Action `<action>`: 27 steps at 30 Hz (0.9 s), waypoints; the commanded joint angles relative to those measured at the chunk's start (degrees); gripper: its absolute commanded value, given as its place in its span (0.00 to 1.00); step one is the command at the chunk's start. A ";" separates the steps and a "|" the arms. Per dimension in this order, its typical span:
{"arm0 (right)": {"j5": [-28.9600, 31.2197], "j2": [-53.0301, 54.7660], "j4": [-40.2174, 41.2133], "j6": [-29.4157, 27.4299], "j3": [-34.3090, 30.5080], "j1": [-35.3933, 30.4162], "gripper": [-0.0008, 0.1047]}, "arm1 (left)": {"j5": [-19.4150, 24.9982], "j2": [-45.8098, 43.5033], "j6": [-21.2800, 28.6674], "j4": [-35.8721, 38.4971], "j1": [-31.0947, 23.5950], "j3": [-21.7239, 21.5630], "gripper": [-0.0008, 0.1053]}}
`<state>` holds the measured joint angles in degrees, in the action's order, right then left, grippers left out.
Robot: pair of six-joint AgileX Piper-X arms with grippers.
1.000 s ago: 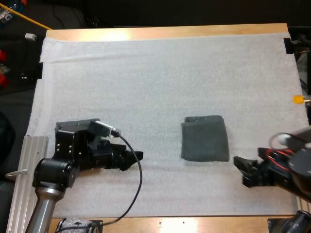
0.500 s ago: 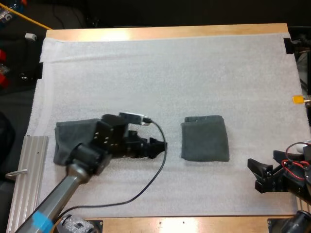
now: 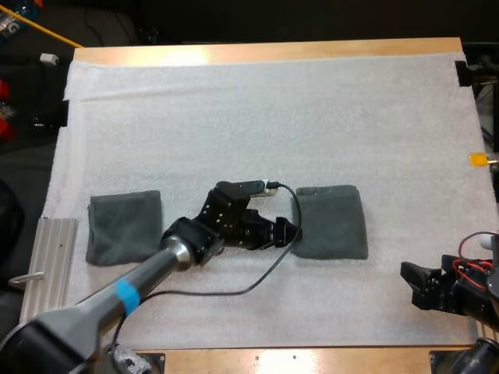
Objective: Pick towel from pile, fold and stack
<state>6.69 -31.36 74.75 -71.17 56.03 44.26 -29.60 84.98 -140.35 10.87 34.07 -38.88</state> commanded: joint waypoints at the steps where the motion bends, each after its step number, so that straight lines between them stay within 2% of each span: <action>1: -0.44 0.20 1.04 0.00 0.47 -0.05 0.65 | -0.63 0.51 -1.50 -1.87 0.21 -0.15 0.68; 6: -0.44 0.20 4.50 0.00 0.47 -0.05 0.65 | -1.60 5.15 -4.87 -6.79 0.21 -0.15 0.68; 8: -0.44 0.20 5.28 0.00 0.47 -0.05 0.65 | -3.67 6.69 -5.40 -7.67 0.21 -0.47 0.68; 12: -0.44 0.20 5.22 0.00 0.47 -0.05 0.65 | -7.73 9.54 -6.67 -7.83 0.21 -2.34 0.68; 17: -0.44 0.20 5.22 -0.02 0.47 -0.05 0.65 | -9.75 12.20 -9.15 -7.61 0.21 -5.08 0.68; 27: -0.44 0.20 5.22 -0.12 0.47 -0.05 0.65 | -8.90 14.89 -9.81 -0.78 2.22 -9.91 0.67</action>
<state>6.69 -31.36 79.62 -71.17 56.03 44.26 -38.72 99.93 -149.68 9.55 35.89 -48.47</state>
